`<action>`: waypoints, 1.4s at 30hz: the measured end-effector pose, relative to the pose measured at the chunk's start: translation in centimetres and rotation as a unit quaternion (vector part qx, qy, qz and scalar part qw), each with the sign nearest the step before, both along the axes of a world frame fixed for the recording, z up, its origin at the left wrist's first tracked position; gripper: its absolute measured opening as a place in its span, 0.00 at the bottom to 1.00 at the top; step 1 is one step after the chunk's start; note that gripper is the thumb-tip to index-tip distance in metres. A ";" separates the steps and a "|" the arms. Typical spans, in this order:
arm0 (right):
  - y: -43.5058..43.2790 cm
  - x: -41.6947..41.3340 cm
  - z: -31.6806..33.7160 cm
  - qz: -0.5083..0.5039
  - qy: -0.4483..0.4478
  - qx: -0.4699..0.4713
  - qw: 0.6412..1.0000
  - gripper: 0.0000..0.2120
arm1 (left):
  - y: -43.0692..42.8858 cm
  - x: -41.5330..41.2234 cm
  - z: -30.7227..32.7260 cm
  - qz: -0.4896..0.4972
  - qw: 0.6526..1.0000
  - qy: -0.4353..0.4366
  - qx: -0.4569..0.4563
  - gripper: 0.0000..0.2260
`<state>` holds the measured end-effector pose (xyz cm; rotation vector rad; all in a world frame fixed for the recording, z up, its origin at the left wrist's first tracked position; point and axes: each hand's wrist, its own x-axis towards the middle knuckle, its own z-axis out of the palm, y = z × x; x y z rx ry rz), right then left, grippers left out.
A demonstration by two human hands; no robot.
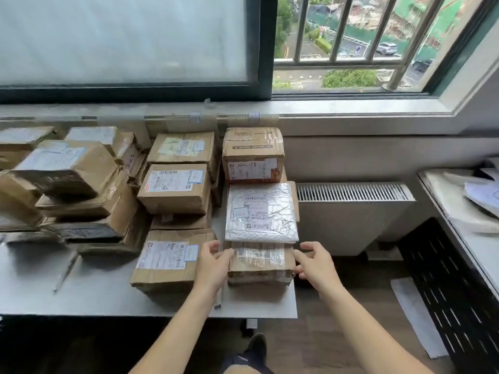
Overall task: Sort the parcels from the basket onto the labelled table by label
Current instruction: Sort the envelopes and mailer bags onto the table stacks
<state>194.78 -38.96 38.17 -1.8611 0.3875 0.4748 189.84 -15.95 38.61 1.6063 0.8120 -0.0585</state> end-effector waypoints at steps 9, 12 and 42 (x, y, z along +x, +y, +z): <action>2.8 -12.4 -1.0 0.064 0.007 0.090 0.994 0.09 | -1.5 -14.8 0.0 0.113 0.992 0.016 -0.059 0.10; 4.6 -17.7 -2.0 0.072 0.048 0.140 0.986 0.08 | -1.6 -20.3 -0.5 0.176 0.979 0.041 -0.094 0.09; 48.2 -44.1 -2.0 0.357 0.108 0.055 0.926 0.06 | 36.3 -50.2 -2.7 0.471 0.849 -0.059 -0.233 0.08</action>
